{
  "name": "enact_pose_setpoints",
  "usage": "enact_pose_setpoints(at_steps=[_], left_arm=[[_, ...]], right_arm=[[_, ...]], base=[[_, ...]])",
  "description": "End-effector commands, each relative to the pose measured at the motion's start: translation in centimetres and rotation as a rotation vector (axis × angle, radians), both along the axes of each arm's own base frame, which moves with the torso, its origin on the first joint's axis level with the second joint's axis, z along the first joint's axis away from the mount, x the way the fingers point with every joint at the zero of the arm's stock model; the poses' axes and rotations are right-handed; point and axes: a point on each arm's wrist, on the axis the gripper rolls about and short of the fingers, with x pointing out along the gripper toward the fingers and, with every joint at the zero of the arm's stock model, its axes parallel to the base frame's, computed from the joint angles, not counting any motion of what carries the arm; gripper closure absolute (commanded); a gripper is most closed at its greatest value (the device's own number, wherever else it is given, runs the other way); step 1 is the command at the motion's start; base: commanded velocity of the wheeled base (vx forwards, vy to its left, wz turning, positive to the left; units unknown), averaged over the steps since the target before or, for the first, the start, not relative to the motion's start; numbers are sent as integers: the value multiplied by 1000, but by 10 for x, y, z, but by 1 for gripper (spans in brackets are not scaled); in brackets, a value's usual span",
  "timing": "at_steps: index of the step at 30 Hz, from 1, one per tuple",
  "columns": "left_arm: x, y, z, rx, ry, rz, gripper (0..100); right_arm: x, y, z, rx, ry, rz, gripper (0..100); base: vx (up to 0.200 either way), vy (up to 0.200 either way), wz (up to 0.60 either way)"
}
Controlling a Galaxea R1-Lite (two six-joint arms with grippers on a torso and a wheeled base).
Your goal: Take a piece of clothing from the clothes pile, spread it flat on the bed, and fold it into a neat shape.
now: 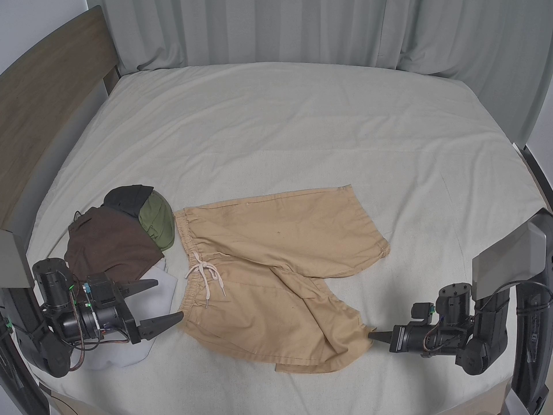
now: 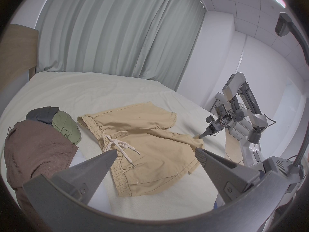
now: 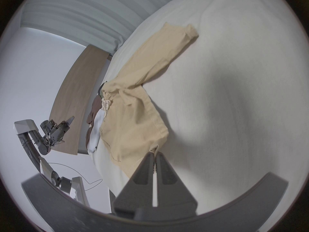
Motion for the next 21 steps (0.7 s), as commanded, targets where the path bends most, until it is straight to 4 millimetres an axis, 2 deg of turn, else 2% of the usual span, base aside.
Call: enact_pose_setpoints(at_steps=[1, 8, 21], left_arm=[[0, 0, 0, 0, 2, 1, 0], [1, 0, -1, 0, 3, -2, 0], [1, -1, -2, 0, 6, -2, 0]], right_arm=[[5, -8, 12, 10, -52, -34, 100], [13, -21, 22, -27, -145, -55, 100], [42, -25, 26, -38, -246, -140, 100]], base=[[0, 0, 0], [0, 0, 0], [0, 0, 0]])
